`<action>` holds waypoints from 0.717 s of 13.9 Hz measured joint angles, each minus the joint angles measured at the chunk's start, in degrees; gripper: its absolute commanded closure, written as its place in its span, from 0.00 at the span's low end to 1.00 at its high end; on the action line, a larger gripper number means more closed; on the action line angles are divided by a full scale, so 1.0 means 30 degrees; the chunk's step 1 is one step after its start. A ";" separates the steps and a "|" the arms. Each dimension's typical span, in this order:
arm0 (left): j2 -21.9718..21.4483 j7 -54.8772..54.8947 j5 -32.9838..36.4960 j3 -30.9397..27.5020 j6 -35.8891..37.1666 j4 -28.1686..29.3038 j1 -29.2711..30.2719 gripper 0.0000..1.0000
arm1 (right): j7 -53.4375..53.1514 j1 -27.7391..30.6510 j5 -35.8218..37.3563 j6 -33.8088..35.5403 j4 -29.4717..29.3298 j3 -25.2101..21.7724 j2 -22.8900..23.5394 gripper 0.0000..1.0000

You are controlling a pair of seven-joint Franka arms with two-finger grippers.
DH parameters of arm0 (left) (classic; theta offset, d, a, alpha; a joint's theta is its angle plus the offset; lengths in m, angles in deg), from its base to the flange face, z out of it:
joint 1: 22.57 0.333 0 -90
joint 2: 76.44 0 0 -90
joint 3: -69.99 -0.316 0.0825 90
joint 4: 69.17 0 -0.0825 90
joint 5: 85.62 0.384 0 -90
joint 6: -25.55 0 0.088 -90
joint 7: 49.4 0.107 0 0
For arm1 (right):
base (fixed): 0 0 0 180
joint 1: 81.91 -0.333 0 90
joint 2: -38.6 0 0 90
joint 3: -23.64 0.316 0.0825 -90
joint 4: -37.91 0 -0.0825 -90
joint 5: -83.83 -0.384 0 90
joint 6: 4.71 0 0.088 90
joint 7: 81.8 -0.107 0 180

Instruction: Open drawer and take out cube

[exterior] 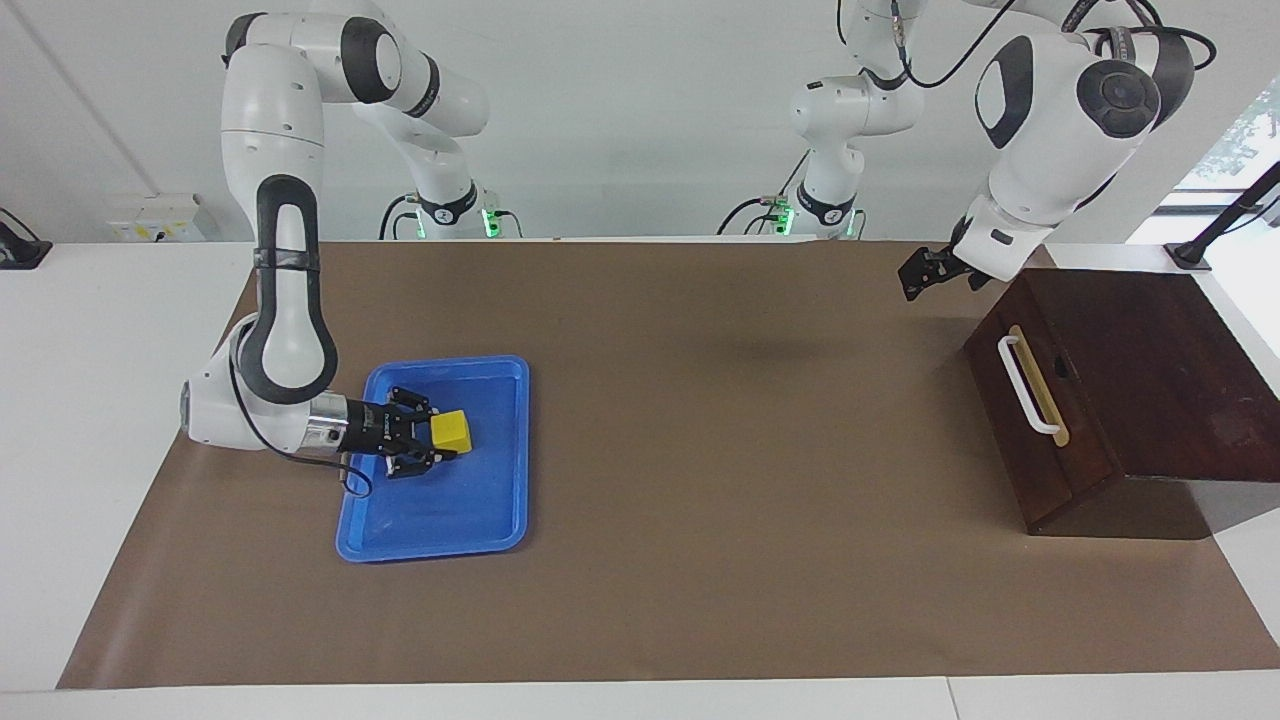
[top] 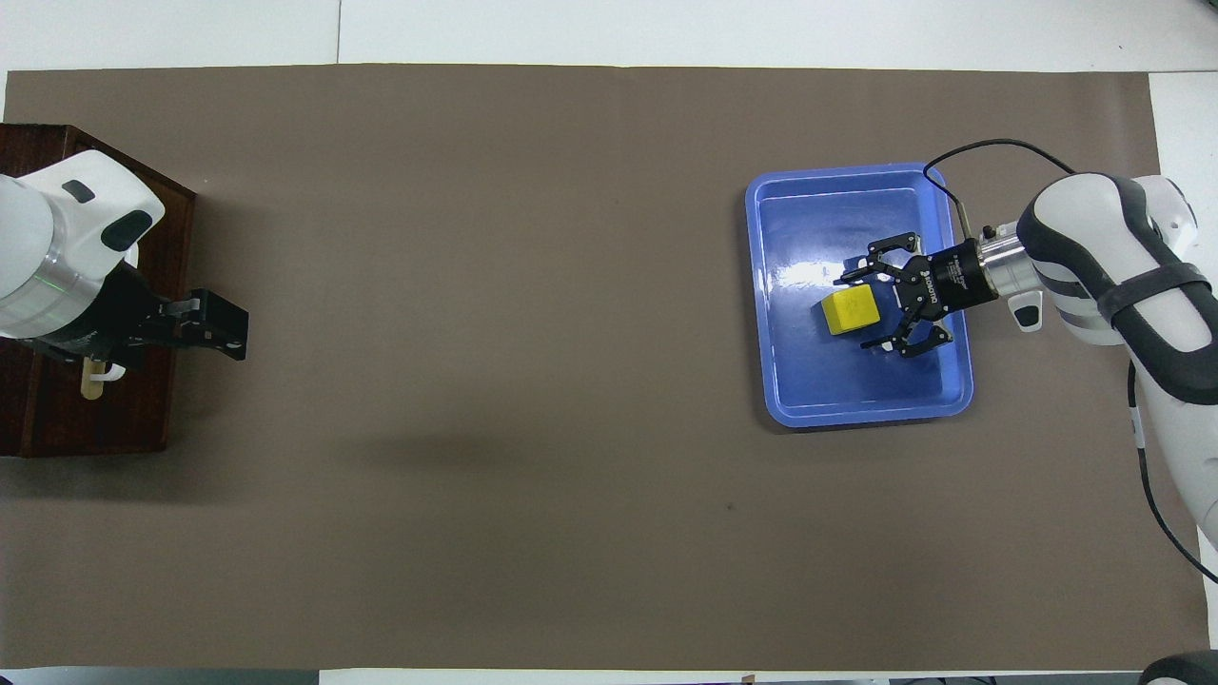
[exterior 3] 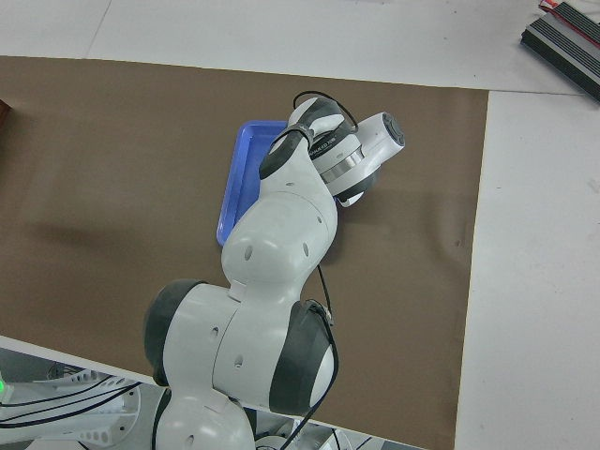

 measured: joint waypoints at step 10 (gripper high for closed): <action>-0.0371 0.0665 -0.0106 -0.0254 0.0305 0.0090 -0.0232 0.00 | -0.0296 -0.0138 0.0971 -0.0003 -0.0155 0.0015 -0.2065 0.00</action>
